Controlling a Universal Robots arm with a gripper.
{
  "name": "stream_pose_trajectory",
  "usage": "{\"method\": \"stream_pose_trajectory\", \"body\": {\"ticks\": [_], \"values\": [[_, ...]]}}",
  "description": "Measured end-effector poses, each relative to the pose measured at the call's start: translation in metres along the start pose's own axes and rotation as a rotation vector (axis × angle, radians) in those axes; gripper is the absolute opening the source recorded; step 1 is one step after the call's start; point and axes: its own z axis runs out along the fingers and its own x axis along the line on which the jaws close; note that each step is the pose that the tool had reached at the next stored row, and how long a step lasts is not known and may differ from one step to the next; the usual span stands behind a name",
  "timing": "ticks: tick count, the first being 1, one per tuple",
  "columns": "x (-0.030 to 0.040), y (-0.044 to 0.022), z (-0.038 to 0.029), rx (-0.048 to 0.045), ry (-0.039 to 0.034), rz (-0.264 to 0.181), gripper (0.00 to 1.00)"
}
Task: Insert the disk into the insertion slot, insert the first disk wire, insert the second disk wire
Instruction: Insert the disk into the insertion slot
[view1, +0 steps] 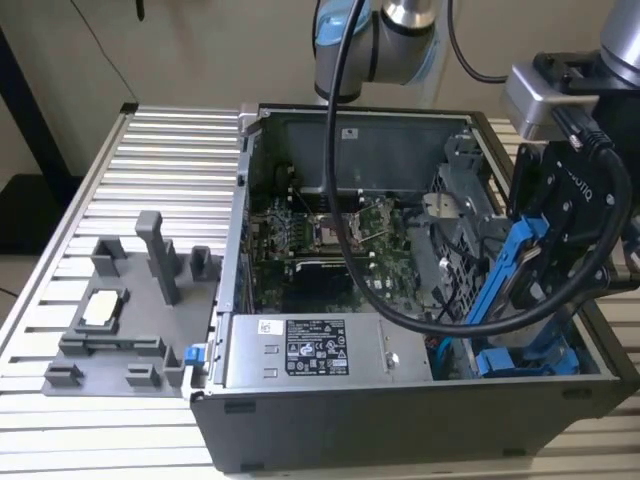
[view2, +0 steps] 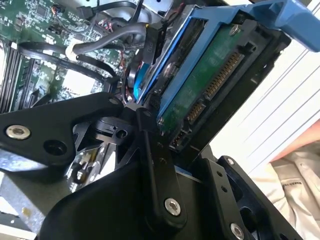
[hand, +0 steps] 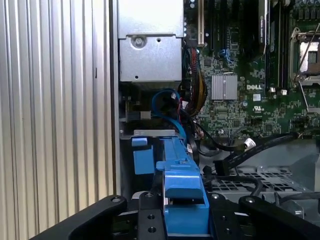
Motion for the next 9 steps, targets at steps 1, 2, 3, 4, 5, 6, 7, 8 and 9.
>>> {"method": "stream_pose_trajectory", "body": {"ticks": [1, 2, 3, 4, 5, 6, 7, 8, 9], "values": [[-0.0002, 0.0001, 0.0007, 0.0007, 0.0000, 0.000, 0.33], [-0.0003, 0.0001, 0.0014, 0.0011, -0.0001, 0.000, 0.33], [-0.0005, 0.0001, 0.0020, 0.0015, 0.0001, 0.000, 0.33], [-0.0005, 0.0001, 0.0028, 0.0016, 0.0002, 0.000, 0.33], [-0.0005, 0.0001, 0.0036, 0.0016, 0.0000, 0.000, 0.33], [-0.0005, 0.0001, 0.0042, 0.0016, 0.0000, 0.000, 0.33], [-0.0005, 0.0001, 0.0048, 0.0016, 0.0001, 0.000, 0.33], [-0.0005, 0.0001, 0.0053, 0.0016, 0.0001, 0.000, 0.33], [-0.0005, 0.0001, 0.0054, 0.0016, 0.0001, 0.000, 0.33]]}}
